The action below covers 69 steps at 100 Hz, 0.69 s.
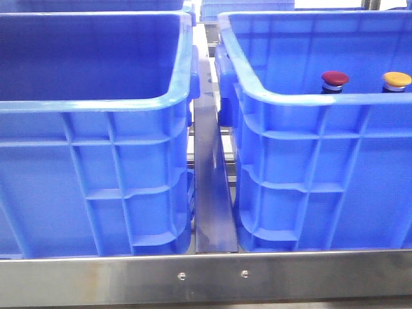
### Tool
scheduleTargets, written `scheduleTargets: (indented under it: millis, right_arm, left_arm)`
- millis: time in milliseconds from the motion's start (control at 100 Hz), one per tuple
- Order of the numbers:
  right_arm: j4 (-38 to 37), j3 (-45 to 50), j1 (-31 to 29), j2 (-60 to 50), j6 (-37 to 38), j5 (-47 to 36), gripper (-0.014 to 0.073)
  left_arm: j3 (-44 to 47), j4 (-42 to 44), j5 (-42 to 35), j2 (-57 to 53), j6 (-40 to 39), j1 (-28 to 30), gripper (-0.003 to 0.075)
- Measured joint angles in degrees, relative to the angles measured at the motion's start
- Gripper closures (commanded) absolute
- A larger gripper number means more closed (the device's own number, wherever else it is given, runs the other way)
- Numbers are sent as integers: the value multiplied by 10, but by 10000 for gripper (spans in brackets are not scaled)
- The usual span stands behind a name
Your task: Pick red and yellow buttons and place in box
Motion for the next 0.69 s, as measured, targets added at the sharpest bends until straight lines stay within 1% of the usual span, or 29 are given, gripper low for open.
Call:
scheduleTargets:
  millis: [690]
  right_arm:
    - [5,0,3,0,-3,-2,664]
  left_arm:
    - [0,0,0,0,0,0,741]
